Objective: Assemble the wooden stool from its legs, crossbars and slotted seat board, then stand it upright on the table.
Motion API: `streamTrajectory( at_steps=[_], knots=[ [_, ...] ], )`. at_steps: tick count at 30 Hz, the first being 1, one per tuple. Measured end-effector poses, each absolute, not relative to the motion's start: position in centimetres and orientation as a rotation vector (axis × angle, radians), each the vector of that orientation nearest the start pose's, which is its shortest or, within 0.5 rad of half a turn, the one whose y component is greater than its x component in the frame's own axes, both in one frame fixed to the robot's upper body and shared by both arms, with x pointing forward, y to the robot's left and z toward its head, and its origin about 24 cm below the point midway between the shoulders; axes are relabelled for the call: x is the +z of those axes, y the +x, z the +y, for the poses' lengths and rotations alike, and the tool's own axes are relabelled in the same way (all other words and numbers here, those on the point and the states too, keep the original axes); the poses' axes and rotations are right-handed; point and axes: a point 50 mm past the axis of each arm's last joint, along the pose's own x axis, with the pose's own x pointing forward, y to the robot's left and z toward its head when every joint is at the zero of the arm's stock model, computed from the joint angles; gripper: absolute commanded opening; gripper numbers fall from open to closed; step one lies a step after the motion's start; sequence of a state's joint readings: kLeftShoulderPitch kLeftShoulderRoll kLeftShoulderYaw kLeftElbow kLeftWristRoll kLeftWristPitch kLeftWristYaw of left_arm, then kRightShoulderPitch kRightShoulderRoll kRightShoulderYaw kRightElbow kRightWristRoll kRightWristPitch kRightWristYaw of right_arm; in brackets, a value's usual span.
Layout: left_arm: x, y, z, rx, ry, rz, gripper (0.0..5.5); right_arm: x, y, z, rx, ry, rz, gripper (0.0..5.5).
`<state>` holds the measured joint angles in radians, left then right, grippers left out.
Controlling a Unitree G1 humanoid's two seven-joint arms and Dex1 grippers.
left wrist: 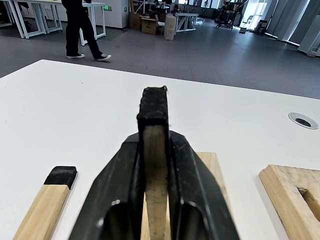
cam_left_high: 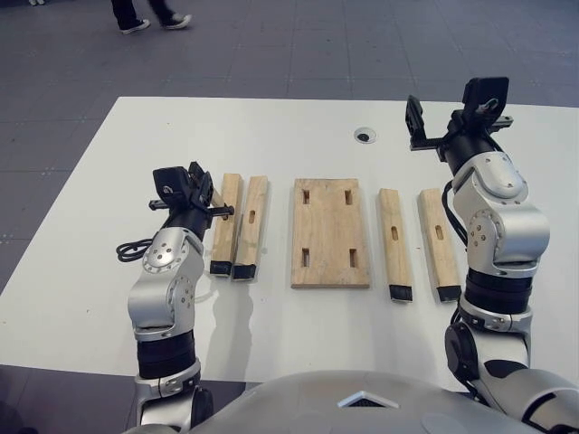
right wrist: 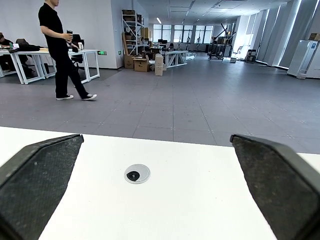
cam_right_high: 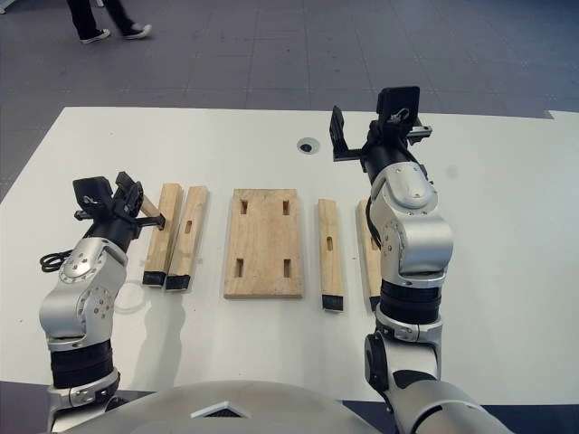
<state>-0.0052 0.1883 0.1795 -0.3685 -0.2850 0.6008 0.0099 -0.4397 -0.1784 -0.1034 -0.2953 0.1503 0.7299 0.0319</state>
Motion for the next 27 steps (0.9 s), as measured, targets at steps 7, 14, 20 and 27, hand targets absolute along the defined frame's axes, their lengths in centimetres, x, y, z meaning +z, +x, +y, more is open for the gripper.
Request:
streamTrajectory(
  at_steps=[7,14,20,27],
  knots=[
    [7.4,23.5,20.2,0.079,-0.054,0.168,0.45,16.5,30.7,-16.2,0.083,-0.033,-0.002,5.50],
    [7.3,23.5,20.2,0.089,-0.053,0.157,0.45,16.5,30.7,-16.2,0.084,-0.033,-0.002,5.50],
    [8.4,24.2,20.2,0.088,-0.063,0.165,0.45,16.5,30.7,-16.2,0.085,-0.034,-0.002,5.50],
    [8.9,24.1,20.0,0.072,-0.074,0.177,1.64,16.5,30.7,-16.2,0.087,-0.034,-0.001,5.50]
  ],
)
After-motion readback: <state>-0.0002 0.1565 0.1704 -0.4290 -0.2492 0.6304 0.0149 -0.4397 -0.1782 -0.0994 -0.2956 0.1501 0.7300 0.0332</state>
